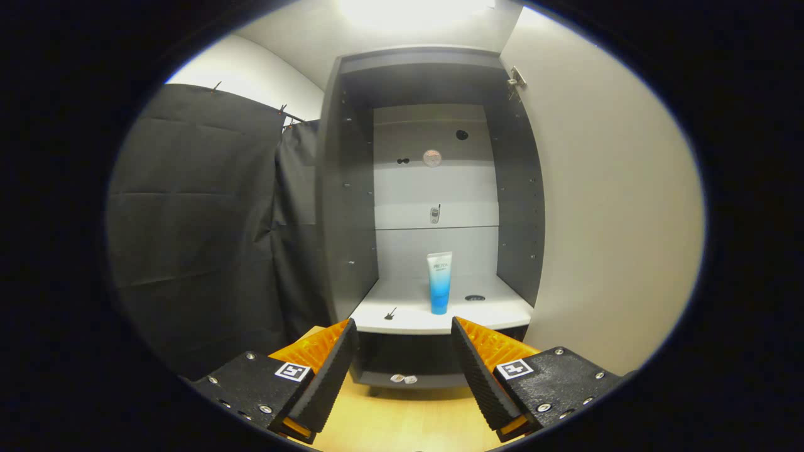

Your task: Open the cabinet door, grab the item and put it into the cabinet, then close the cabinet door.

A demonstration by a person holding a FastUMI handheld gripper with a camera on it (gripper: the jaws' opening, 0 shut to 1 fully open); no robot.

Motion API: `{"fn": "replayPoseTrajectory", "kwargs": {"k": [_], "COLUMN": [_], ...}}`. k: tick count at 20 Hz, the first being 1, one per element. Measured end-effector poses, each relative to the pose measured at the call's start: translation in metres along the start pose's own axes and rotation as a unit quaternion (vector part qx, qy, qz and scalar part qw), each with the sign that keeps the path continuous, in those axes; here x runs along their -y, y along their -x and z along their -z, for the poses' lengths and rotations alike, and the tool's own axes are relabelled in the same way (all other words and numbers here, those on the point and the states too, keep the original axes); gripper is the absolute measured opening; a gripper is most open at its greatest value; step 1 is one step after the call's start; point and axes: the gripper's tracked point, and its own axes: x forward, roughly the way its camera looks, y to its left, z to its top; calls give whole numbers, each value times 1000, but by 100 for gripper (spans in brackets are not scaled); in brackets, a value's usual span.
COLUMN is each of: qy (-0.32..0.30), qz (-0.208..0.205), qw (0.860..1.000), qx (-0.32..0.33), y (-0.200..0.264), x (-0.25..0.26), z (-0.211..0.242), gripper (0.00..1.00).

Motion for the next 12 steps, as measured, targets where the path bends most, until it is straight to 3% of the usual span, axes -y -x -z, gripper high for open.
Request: {"fn": "replayPoseTrajectory", "kwargs": {"k": [6,12], "qy": [-9,-7], "qz": [11,48], "qw": [1000,999], "qx": [7,18], "y": [91,131], "x": [-21,12], "z": [-7,-20], "gripper": [92,92]}}
